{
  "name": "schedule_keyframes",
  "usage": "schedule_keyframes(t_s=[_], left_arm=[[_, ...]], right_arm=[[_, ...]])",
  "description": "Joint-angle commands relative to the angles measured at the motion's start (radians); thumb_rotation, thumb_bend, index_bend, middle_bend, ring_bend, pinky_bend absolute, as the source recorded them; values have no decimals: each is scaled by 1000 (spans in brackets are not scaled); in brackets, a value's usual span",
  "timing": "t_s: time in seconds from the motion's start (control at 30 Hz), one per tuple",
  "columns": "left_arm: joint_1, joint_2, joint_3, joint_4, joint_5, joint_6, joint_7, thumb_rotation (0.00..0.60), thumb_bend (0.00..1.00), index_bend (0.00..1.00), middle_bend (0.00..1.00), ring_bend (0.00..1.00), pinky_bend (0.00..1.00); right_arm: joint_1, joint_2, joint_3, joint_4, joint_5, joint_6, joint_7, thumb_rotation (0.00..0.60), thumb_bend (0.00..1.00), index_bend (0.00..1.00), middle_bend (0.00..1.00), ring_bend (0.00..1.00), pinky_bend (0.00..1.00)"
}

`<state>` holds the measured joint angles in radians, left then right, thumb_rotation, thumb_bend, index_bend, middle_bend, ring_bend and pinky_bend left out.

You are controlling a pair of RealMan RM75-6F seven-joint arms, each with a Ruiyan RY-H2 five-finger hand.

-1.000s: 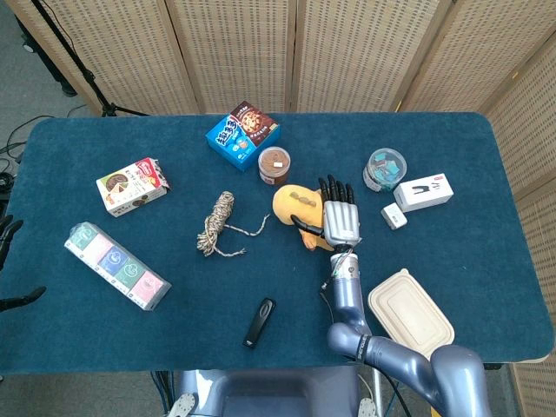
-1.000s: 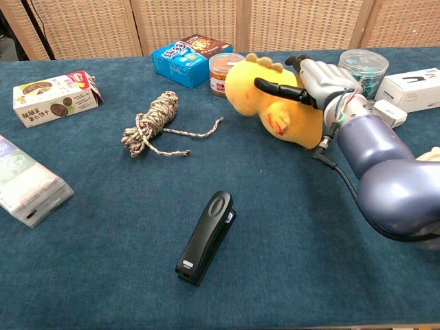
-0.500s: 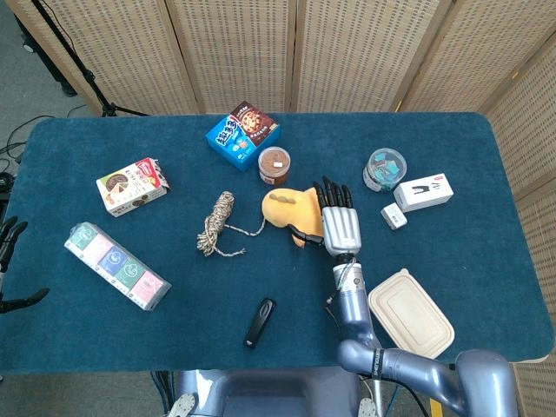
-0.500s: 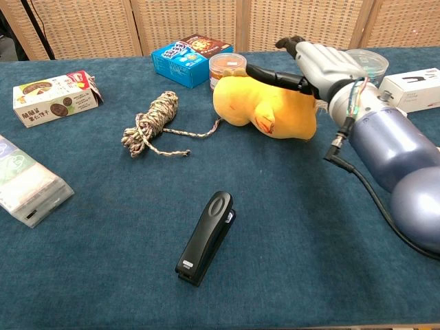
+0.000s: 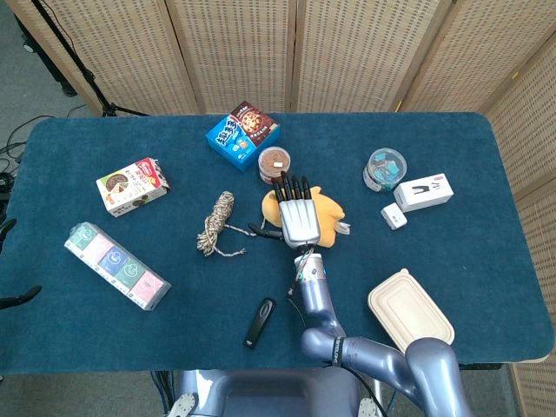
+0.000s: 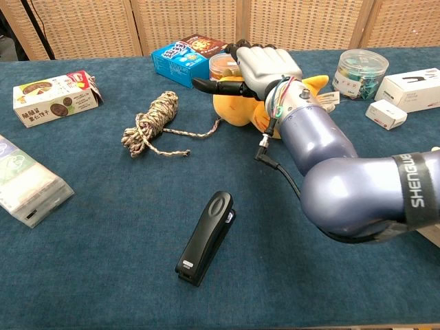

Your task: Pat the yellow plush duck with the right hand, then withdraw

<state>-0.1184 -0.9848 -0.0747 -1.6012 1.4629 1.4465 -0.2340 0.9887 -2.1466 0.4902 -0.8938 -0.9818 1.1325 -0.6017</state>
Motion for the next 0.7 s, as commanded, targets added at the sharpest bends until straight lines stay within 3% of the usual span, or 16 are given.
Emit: schedule_keyframes(t_s=[0.03,0.27,0.7], left_arm=[[0,0,2,0,4,0,1,600,0,0,0,0,0],[-8,-5,3,-13,1,-13,37,600,0,0,0,0,0],[-15,-16,-1,-41,-24,-28,108,600,0,0,0,0,0]], right_arm=[[25,-36,21,88,29,-41,18,0,0,6,0,0,0],[1,-22,27,142,49,-68,60,0,0,0,0,0,0],[-146,77,-35,24,29,-18,130,0,0,0,0,0,0]])
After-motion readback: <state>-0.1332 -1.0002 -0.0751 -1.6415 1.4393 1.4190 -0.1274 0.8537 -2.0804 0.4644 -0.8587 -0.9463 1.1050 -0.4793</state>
